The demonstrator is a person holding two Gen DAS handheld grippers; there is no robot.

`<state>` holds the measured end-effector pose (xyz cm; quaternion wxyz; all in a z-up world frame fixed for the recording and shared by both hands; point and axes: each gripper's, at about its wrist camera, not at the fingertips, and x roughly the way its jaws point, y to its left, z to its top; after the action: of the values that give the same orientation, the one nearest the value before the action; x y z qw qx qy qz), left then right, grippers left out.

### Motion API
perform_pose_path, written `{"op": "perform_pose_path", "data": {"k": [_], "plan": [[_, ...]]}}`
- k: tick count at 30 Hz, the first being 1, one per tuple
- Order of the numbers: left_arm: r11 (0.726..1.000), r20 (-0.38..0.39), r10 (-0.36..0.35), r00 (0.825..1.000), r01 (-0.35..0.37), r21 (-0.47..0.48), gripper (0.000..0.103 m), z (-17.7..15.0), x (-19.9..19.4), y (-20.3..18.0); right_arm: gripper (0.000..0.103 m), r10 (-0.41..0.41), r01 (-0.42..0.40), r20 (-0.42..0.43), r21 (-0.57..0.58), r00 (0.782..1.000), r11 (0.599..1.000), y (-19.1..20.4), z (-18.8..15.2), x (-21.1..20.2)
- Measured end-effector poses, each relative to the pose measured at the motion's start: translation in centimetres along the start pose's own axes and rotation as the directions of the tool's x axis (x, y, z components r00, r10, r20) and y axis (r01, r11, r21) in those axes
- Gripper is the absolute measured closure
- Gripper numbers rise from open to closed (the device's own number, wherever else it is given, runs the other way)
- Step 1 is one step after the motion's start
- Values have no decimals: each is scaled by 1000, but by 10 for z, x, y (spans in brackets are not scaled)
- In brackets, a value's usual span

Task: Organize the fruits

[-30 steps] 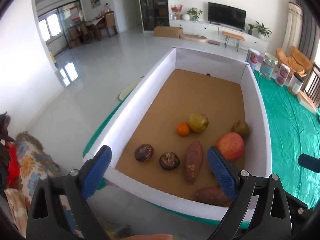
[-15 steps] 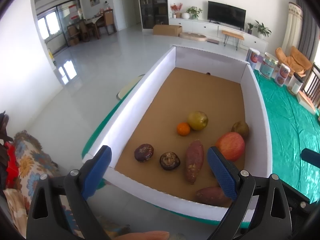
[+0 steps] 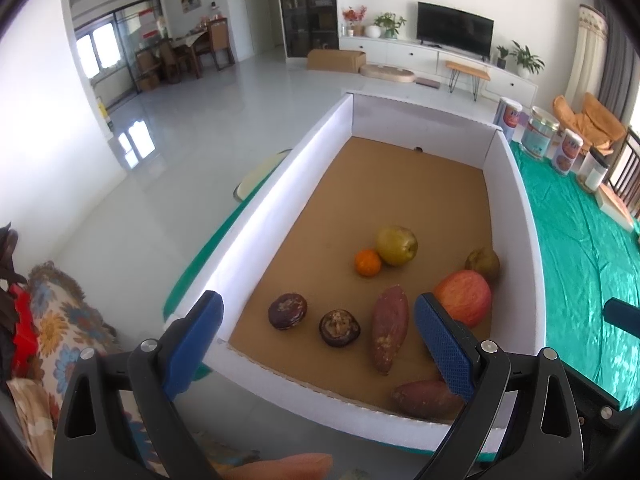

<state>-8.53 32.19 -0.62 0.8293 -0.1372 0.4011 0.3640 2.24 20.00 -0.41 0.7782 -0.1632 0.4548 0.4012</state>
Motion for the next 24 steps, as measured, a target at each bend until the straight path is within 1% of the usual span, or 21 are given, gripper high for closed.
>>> {"op": "perform_pose_path", "data": {"k": [24], "plan": [[1000, -16, 11, 1000, -11, 9, 6, 3, 13, -1, 0, -7, 7, -22, -12, 1000, 1000, 3, 5, 15]]}}
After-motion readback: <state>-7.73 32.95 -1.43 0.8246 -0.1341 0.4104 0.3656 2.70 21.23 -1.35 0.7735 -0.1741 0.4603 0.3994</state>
